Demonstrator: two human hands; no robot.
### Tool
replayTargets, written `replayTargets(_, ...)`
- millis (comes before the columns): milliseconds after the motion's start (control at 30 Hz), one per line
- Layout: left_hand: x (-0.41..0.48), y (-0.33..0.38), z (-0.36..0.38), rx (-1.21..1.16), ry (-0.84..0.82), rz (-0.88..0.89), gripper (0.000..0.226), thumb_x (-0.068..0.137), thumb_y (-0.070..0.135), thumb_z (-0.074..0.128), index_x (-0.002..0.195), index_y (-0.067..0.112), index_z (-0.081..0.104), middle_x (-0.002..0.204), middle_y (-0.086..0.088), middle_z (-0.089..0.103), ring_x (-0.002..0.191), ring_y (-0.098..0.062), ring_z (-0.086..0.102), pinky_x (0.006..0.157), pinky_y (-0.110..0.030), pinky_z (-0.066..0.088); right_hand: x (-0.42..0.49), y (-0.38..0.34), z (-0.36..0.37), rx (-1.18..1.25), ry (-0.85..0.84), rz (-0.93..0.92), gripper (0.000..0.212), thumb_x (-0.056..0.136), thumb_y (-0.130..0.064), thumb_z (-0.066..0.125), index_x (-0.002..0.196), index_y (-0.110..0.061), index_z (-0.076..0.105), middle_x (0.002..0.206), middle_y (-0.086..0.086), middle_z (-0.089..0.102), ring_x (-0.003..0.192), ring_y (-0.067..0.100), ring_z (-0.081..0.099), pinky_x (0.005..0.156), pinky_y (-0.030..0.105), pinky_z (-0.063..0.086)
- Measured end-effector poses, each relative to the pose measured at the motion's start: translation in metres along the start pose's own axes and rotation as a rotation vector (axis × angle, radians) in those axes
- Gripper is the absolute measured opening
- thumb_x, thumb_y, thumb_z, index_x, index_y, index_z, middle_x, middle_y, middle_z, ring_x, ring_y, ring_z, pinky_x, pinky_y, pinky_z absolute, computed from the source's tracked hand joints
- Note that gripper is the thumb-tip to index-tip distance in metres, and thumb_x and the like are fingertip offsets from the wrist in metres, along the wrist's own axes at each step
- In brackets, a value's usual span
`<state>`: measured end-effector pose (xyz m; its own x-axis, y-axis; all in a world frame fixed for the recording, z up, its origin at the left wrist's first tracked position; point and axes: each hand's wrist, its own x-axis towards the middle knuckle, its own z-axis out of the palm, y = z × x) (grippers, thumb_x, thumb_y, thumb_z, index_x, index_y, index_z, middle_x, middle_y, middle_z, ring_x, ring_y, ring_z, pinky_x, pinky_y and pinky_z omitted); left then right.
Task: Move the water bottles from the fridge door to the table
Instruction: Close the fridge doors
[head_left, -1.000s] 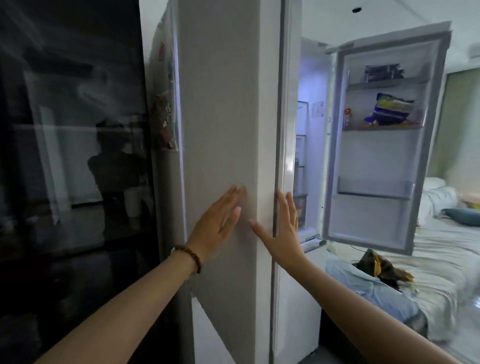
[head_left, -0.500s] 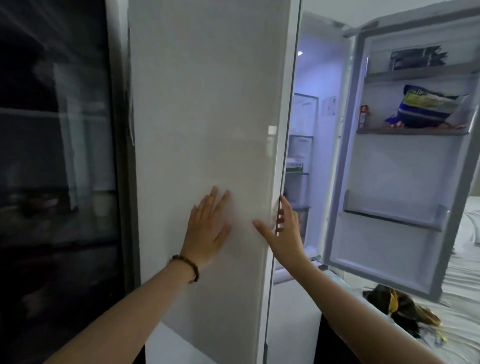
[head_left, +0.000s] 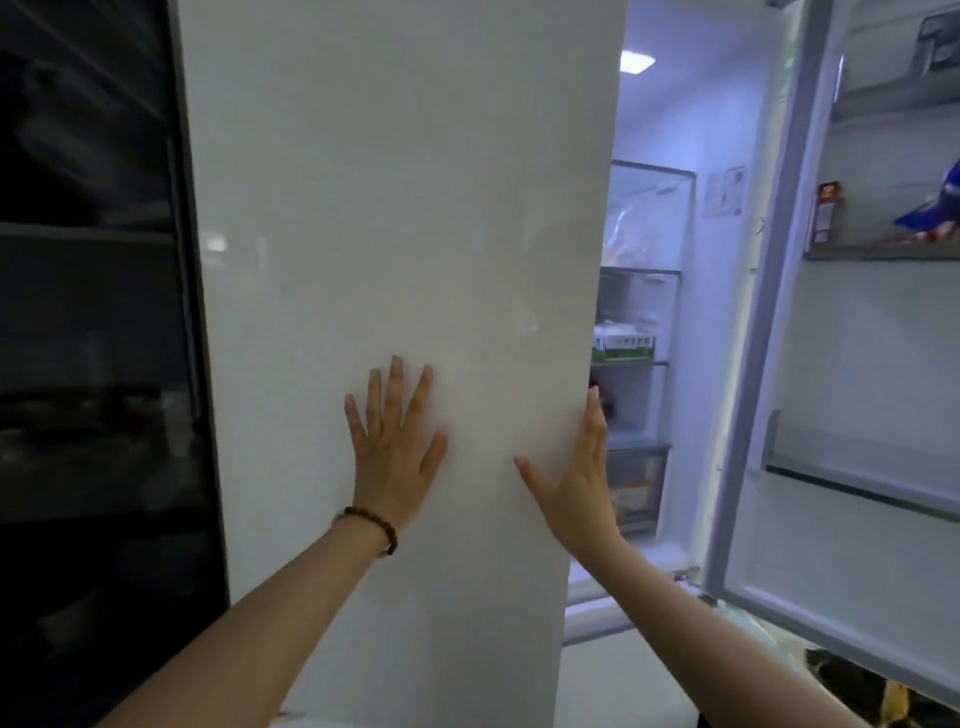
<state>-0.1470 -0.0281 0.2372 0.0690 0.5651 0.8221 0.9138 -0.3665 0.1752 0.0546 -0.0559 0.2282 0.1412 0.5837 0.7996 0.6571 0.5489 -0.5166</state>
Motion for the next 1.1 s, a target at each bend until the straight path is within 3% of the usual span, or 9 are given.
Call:
replayTargets(67,0.011,-0.009,0.02,0.026,0.037,0.041,0.062,0.094,0.049,0.023,0.148,0.03,-0.001,0.157,-0.005,-0.005,0.144,-0.021,-0.01,0.114,-0.048,-0.014,0.011,0.014,0.014,-0.232,0.092,-0.166,0.088,0.085,-0.038,0.059,0.148,-0.027,-0.002,0.157,0.002,0.005,0.145,0.014,0.001,0.118,0.034,0.006)
replayTargets(200,0.028,-0.024,0.054,0.117,0.093,0.087,0.061,0.093,0.049,0.025,0.148,0.027,0.009,0.156,-0.009,0.007,0.144,-0.028,0.0,0.114,-0.05,-0.011,0.042,0.039,0.046,-0.467,-0.012,-0.398,0.067,0.089,-0.039,0.045,0.148,-0.019,0.02,0.155,0.011,0.02,0.144,0.025,0.009,0.118,0.038,0.003)
replayTargets(467,0.05,-0.039,0.093,0.244,0.147,0.075,0.063,0.092,0.049,0.029,0.148,0.028,0.01,0.157,-0.005,0.003,0.145,-0.024,-0.01,0.113,-0.055,-0.008,0.08,0.079,0.103,-0.424,-0.089,-0.351,0.069,0.091,-0.045,0.041,0.149,-0.024,0.01,0.156,0.009,0.012,0.146,0.026,0.001,0.118,0.042,0.001)
replayTargets(833,0.056,-0.045,0.108,0.438,0.203,0.102,0.065,0.092,0.05,0.033,0.148,0.02,0.018,0.154,-0.016,0.017,0.142,-0.037,0.008,0.111,-0.064,0.004,0.09,0.099,0.108,-0.377,-0.138,-0.421,0.071,0.09,-0.046,0.043,0.148,-0.023,0.009,0.156,0.008,0.008,0.146,0.024,-0.001,0.118,0.04,0.0)
replayTargets(967,0.056,-0.038,0.106,0.35,0.223,0.087,0.064,0.09,0.045,0.038,0.146,0.019,0.022,0.153,-0.018,0.017,0.142,-0.038,0.007,0.111,-0.064,0.002,0.095,0.104,0.079,-0.348,-0.312,-0.491,0.067,0.091,-0.048,0.043,0.148,-0.032,0.012,0.158,-0.001,0.003,0.146,0.016,-0.004,0.118,0.035,0.001)
replayTargets(1100,0.061,-0.004,0.111,0.141,0.161,-0.054,0.07,0.087,0.045,0.037,0.147,0.016,0.016,0.154,-0.023,0.006,0.142,-0.037,-0.002,0.112,-0.058,-0.006,0.095,0.12,0.033,-0.407,-0.438,-0.485,0.063,0.091,-0.052,0.039,0.147,-0.038,0.011,0.158,-0.008,0.002,0.145,0.01,-0.004,0.118,0.033,0.001)
